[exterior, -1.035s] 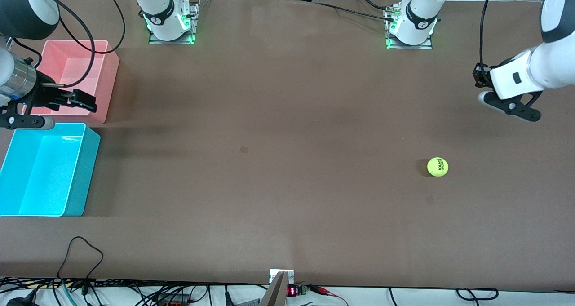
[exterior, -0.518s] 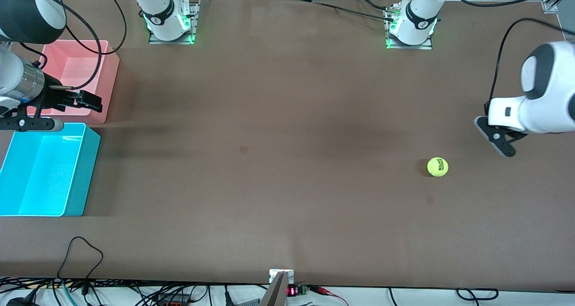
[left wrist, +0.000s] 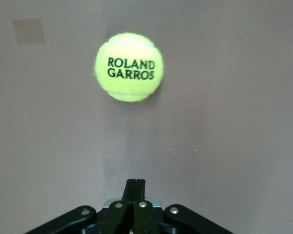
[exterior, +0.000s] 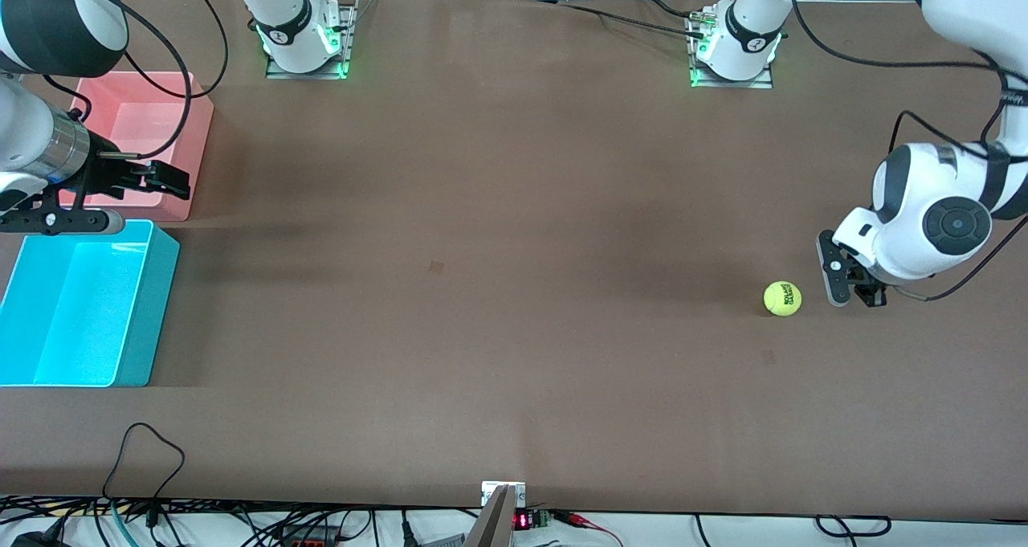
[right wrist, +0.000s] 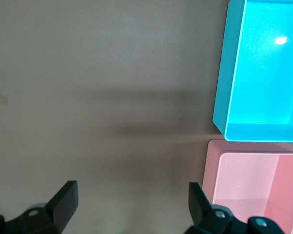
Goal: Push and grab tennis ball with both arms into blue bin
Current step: 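Lower the left gripper beside the yellow-green tennis ball, then push the tennis ball with the left gripper toward the right gripper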
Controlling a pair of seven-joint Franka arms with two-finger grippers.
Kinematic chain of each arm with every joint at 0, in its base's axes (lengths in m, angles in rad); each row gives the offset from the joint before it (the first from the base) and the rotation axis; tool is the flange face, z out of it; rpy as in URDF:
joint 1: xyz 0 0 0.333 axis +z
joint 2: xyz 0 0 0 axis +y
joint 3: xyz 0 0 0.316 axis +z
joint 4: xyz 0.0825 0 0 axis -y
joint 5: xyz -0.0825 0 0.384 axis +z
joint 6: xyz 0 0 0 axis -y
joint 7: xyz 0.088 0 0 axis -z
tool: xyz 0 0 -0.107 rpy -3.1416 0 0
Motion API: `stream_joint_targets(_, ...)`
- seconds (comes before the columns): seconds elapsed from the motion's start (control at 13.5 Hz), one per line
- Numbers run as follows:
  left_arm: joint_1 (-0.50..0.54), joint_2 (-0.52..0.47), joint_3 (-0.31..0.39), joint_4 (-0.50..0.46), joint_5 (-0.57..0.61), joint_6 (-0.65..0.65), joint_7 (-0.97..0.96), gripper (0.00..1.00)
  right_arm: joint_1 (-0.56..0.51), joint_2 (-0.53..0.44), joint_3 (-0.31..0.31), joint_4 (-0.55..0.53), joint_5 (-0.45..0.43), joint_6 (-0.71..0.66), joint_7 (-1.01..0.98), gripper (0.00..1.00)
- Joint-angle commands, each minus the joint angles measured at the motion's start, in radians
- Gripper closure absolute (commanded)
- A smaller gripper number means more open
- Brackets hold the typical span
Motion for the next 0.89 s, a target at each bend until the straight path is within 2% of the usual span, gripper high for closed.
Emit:
stream_joint_targets(0.0, 0.023, 0.029, -0.01, -0.042, 0.016, 0.131, 0.035, 1.0, 0.0, 0.008, 0.0, 0.017, -0.01, -0.018, -0.011, 0.0)
stream_joint_targets(0.15, 0.041, 0.065, -0.014, -0.056, 0.01, 0.197, 0.028, 1.0, 0.0, 0.009, 0.0, 0.015, -0.01, -0.02, -0.011, 0.0)
stream_joint_targets(0.37, 0.052, 0.076, -0.019, -0.056, 0.004, 0.199, 0.025, 1.0, 0.0, 0.05, 0.0, 0.011, -0.001, -0.021, -0.004, 0.0)
stream_joint_targets(0.59, 0.052, 0.081, -0.025, -0.058, 0.003, 0.2, 0.018, 1.0, 0.006, 0.052, 0.001, 0.014, 0.006, -0.018, -0.001, 0.0)
stream_joint_targets(0.81, 0.066, 0.084, -0.12, -0.07, 0.001, 0.2, -0.066, 1.0, 0.047, 0.069, 0.001, 0.012, 0.027, -0.01, 0.0, 0.0)
